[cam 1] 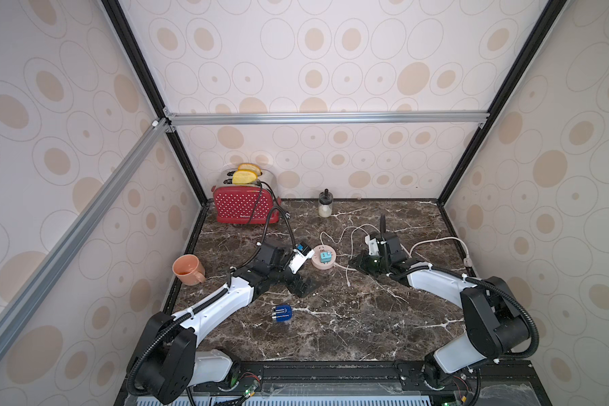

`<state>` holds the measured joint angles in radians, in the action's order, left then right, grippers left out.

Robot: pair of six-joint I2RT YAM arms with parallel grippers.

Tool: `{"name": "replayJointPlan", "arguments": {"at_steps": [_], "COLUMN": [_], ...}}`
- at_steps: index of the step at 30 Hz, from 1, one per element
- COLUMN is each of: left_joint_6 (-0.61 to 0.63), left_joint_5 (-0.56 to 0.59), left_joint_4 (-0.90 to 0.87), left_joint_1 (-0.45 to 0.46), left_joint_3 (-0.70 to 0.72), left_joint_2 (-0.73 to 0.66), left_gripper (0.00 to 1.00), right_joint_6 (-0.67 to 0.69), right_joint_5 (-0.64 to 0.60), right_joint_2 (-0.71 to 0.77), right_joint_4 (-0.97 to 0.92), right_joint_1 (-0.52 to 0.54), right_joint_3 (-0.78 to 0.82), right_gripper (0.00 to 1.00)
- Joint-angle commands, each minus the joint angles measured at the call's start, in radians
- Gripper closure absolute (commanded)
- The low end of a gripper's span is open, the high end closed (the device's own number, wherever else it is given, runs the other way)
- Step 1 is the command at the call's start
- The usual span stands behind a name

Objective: Charge the electric shaver
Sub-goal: Pick up the charging cable from the center of the board.

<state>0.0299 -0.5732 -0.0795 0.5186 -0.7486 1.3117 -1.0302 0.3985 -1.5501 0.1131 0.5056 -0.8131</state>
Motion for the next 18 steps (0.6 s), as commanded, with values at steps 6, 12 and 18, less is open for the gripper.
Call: {"name": "replayJointPlan", "arguments": {"at_steps": [6, 12, 18], "left_joint_6": [-0.037, 0.015, 0.001], "left_joint_5": [0.072, 0.074, 0.055], "left_joint_4": [0.374, 0.491, 0.576], "left_joint_1": [0.099, 0.113, 0.114], "left_joint_3": [0.002, -0.025, -0.055], "left_joint_2": [0.127, 0.231, 0.303], "left_gripper": [0.01, 0.01, 0.01], "right_joint_6": [-0.339, -0.390, -0.423], "right_joint_5": [-0.028, 0.016, 0.022], "right_joint_2": [0.042, 0.022, 0.022], "right_joint_4": [0.321, 0.404, 0.445], "right_joint_1": [0.014, 0.017, 0.020], "right_joint_3": [0.060, 0.069, 0.076], "right_gripper": [1.00, 1.00, 1.00]}}
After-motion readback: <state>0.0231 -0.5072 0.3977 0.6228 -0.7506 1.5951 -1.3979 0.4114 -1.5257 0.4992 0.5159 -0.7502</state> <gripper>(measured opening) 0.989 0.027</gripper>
